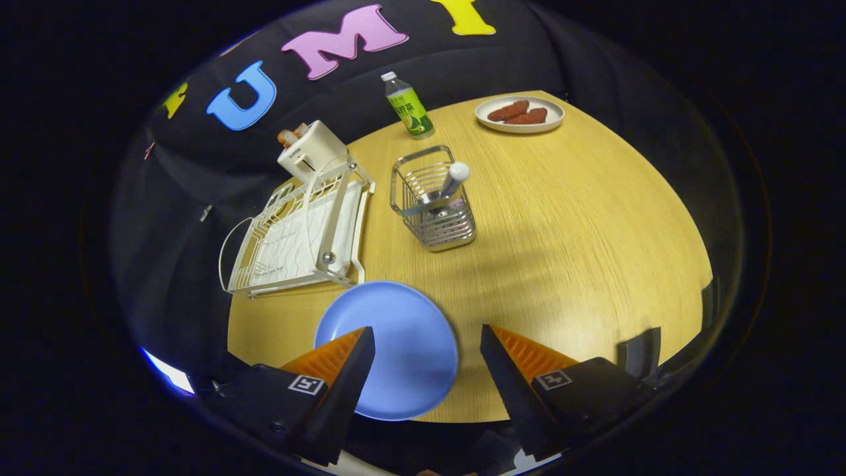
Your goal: Take the plate from the dish rack, then take the spoon from the basket and place it into the plate.
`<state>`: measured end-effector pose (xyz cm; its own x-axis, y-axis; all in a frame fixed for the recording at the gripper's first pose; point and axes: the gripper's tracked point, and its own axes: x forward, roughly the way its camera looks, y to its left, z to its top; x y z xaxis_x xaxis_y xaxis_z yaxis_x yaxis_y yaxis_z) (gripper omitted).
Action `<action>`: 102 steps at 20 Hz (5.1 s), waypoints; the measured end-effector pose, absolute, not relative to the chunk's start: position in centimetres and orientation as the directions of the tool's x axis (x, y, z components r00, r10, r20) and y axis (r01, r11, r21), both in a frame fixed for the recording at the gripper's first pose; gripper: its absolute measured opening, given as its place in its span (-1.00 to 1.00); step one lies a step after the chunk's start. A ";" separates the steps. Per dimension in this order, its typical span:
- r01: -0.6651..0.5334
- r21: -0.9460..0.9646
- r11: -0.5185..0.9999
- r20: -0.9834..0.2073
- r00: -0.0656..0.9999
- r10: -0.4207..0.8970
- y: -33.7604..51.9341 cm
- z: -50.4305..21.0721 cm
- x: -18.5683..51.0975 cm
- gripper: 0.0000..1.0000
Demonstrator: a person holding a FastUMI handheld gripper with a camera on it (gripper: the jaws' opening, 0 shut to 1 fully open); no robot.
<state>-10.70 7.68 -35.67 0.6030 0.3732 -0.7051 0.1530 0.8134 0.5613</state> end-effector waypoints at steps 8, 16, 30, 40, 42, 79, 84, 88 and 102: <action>-0.041 0.460 0.887 -0.606 0.716 0.348 5.0 -26.7 -7.3 0.97; -0.091 0.314 0.945 -0.653 0.702 0.284 -0.1 -28.2 -3.4 0.98; -0.193 0.286 0.939 -0.732 0.589 0.344 1.8 -35.0 0.4 -0.17; -0.132 0.329 0.935 -0.739 0.581 0.342 1.6 -34.3 0.7 -0.76; -0.117 0.340 0.933 -0.734 0.588 0.341 1.3 -33.7 0.4 -0.77; -0.230 0.441 0.868 -0.732 0.468 0.496 14.7 -35.4 -16.3 -0.70; -0.216 0.414 0.884 -0.778 0.420 0.467 14.5 -37.7 -17.4 -0.64; -0.199 0.390 0.899 -0.798 0.414 0.438 14.3 -38.7 -17.7 -0.57; -0.196 0.359 0.912 -0.739 0.538 0.407 12.8 -33.9 -13.6 0.99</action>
